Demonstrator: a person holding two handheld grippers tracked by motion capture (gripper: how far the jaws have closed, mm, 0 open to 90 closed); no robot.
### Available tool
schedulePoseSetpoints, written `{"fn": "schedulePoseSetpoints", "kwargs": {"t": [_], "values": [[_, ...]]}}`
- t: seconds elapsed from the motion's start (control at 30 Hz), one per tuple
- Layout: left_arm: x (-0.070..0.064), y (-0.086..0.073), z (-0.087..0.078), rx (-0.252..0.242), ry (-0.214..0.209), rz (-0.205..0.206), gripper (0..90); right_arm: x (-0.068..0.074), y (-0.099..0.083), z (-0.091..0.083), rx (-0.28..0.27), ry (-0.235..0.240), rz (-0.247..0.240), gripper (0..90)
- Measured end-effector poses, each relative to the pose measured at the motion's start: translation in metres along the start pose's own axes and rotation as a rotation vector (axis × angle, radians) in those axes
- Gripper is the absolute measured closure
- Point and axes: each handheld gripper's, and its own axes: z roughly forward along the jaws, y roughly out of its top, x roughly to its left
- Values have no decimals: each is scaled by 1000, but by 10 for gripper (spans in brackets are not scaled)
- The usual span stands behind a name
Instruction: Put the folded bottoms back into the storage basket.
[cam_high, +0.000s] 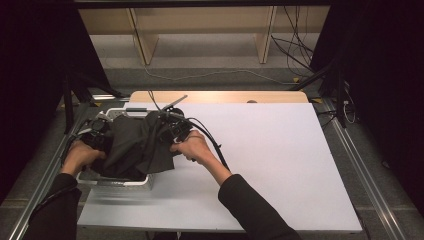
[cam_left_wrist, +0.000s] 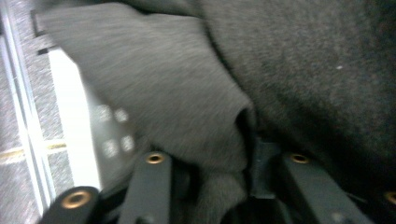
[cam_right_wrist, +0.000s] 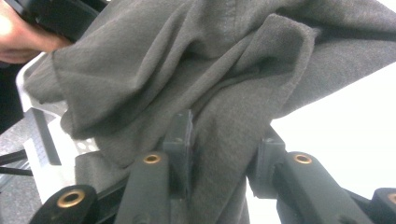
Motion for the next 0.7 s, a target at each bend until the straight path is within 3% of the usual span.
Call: {"fn": "schedulePoseSetpoints", "kwargs": {"t": [0.1, 0.17, 0.27, 0.33, 0.37, 0.5, 0.57, 0.63, 0.7], "values": [[4, 1, -22, -38, 0, -13, 597, -2, 0, -4, -6, 7, -1, 656], [4, 1, -40, -111, 9, -38, 564, -4, 0, -5, -8, 7, 4, 657], [-3, 3, -63, -238, -64, -61, 568, -5, 0, -6, -14, 10, 12, 656], [-15, 4, -72, -310, -123, -25, 598, -4, 0, -6, -17, 7, 8, 652], [-23, 5, -73, -322, -154, -5, 622, -4, 0, -6, -18, 8, 11, 650], [-55, 9, -66, -326, -232, 79, 758, -3, 0, -7, -21, 4, 2, 652], [-66, 8, -56, -328, -252, 91, 849, -3, 0, -8, -20, 5, 2, 653], [-75, 7, -38, -255, -239, 141, 890, -3, -1, -9, -24, 8, 5, 661], [-79, 4, -18, -201, -243, 147, 891, -3, -1, -10, -21, 4, -1, 665]]}}
